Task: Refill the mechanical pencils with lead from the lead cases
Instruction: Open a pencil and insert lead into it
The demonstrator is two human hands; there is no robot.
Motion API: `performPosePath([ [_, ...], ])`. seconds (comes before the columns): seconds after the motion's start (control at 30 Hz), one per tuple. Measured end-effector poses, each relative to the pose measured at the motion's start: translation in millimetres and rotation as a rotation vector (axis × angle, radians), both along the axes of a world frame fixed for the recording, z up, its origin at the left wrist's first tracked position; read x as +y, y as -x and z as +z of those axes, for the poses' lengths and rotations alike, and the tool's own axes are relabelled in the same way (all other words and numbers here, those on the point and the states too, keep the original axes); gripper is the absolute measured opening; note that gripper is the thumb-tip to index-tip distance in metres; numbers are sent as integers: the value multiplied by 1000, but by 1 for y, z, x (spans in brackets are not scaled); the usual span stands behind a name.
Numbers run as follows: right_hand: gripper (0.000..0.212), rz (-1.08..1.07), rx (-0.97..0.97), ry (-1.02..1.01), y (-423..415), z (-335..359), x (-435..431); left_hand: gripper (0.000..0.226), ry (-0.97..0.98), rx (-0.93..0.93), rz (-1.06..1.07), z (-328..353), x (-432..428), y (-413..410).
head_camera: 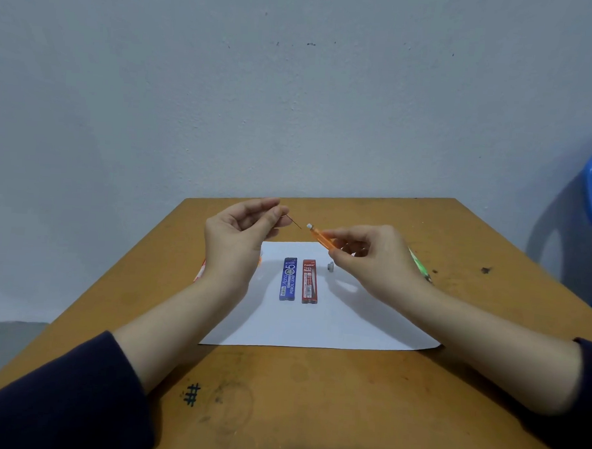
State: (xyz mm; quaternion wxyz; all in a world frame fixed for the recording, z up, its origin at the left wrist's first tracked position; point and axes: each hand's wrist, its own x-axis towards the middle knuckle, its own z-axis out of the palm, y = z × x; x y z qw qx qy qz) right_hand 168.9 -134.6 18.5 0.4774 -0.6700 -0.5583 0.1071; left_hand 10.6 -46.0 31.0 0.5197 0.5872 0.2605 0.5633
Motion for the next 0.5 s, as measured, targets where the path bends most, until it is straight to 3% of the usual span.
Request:
performPosePath([
  [0.5,28,13,-94,-43,-2,-4,0,12,98,-66,-65,2,-3,1],
])
